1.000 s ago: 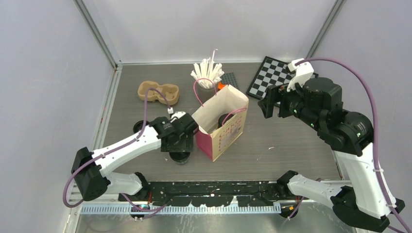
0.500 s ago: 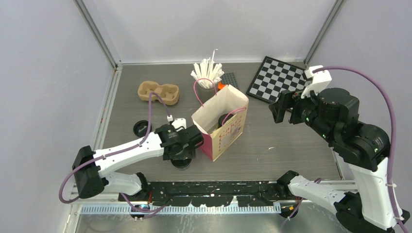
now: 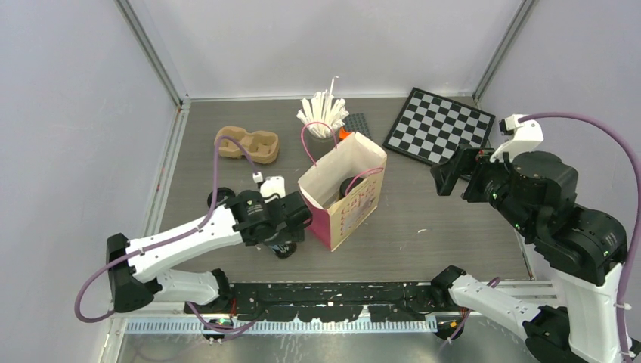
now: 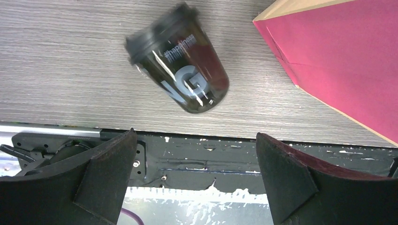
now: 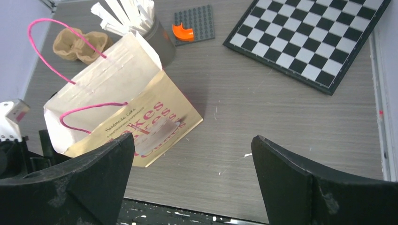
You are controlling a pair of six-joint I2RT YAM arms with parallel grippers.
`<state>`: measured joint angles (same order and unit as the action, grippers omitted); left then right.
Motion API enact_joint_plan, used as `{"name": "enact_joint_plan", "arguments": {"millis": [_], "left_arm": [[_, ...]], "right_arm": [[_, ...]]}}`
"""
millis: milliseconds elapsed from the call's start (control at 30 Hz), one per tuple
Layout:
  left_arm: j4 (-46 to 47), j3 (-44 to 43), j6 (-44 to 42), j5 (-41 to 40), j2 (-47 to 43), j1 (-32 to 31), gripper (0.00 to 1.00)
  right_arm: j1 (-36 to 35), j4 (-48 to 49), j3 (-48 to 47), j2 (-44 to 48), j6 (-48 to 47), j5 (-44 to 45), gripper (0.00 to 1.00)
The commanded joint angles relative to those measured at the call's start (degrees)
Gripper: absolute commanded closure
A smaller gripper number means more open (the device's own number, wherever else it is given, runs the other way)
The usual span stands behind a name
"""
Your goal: Pack the takeout coffee
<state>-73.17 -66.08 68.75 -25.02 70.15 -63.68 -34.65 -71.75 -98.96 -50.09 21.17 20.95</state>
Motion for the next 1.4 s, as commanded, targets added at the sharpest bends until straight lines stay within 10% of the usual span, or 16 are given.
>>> {"name": "enact_joint_plan", "arguments": {"millis": [0, 233, 633, 1367], "left_arm": [[-1.24, 0.57, -0.7, -3.2, -4.26, -0.18, 0.0], [-0.72, -1.88, -5.83, -7.37, -15.18, 3.44, 0.0], [8.38, -0.64, -41.23, 28.79, -8.15, 49.42, 0.12], [21.75, 3.72, -58.74, 41.99, 10.23, 50.36, 0.19]], "right_arm": [[0.13, 1.2, 1.77, -0.69, 3.89, -0.5, 0.03], [0.11, 1.22, -0.2, -4.72, 8.07, -6.42, 0.12], [0.16, -0.05, -1.9, -5.6, 11.64, -8.61, 0.15], [0.14, -2.57, 1.16, -1.94, 5.96, -12.12, 0.15]]}}
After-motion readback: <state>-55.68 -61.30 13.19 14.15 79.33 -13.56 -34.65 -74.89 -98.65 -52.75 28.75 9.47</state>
